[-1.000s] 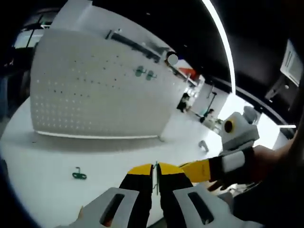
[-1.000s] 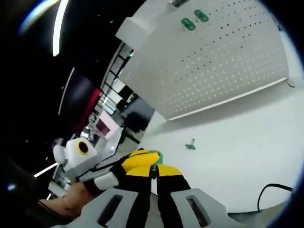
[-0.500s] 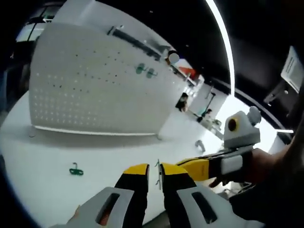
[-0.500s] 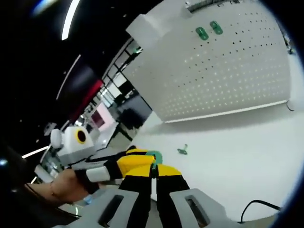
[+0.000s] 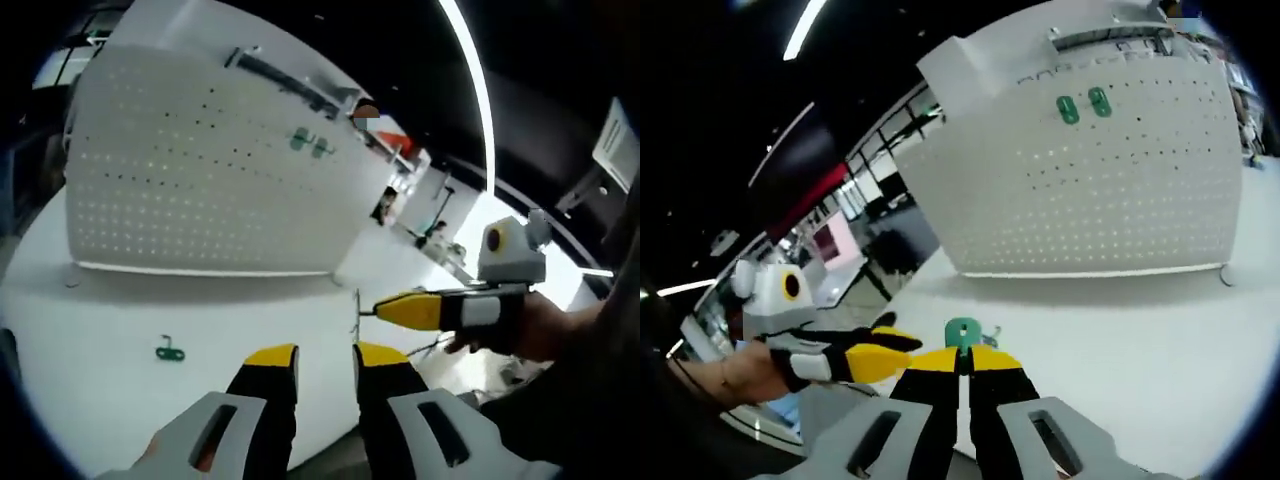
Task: Insert the hook assembly into the mounting plate slot until the hook locks in place.
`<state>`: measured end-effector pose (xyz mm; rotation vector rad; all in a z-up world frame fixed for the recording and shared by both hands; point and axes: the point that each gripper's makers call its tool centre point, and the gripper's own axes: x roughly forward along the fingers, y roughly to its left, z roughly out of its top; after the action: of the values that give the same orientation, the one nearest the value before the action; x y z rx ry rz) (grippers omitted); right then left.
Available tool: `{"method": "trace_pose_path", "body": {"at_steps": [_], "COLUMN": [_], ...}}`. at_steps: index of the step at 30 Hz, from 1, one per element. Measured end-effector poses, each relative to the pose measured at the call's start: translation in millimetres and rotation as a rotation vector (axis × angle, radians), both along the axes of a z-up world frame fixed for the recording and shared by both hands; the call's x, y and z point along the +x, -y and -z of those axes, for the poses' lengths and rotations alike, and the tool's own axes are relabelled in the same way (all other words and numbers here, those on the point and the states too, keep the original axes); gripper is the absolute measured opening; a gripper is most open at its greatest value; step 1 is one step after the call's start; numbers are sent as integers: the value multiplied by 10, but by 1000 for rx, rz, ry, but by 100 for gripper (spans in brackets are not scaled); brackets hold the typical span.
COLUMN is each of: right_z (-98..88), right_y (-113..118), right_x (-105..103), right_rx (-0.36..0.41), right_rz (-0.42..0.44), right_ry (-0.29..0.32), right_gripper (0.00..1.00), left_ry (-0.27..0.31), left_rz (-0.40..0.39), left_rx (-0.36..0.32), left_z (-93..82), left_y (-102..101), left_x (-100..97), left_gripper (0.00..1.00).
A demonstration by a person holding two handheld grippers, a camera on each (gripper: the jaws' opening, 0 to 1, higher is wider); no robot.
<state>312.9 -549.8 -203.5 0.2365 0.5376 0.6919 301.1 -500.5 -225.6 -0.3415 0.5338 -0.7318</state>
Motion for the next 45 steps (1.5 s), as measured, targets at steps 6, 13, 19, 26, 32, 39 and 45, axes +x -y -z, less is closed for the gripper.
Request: {"method": "trace_pose_path", "body": {"at_steps": [6, 13, 19, 26, 32, 39, 45], "right_z": [-92, -136, -181, -208, -229, -226, -232], "right_y": [-115, -228, -293, -329, -340, -352, -363], "right_x": [-45, -95, -133, -128, -130, -132, -132], "right_rx": [-81, -78, -92, -111, -118, -123, -124], "right_rz": [-61, -97, -131, -150, -158, -165, -167], "right_ry": [94, 119, 153, 184, 198, 203, 207], "right_gripper": [0, 0, 0, 0, 0, 0, 0], "left_ry": [-10, -23, -19, -12, -20, 0, 34], "left_rz": [18, 34, 9, 12, 14, 27, 38], "left_rx": [-13, -51, -81, -102, -128, -127, -88], "left_z": [-12, -42, -93, -131, -146, -154, -162], "left_y": [89, 146, 99, 106, 116, 126, 121], "left_x": [0, -8, 35, 44, 39, 23, 28], "left_gripper": [24, 23, 20, 13, 9, 6, 4]}}
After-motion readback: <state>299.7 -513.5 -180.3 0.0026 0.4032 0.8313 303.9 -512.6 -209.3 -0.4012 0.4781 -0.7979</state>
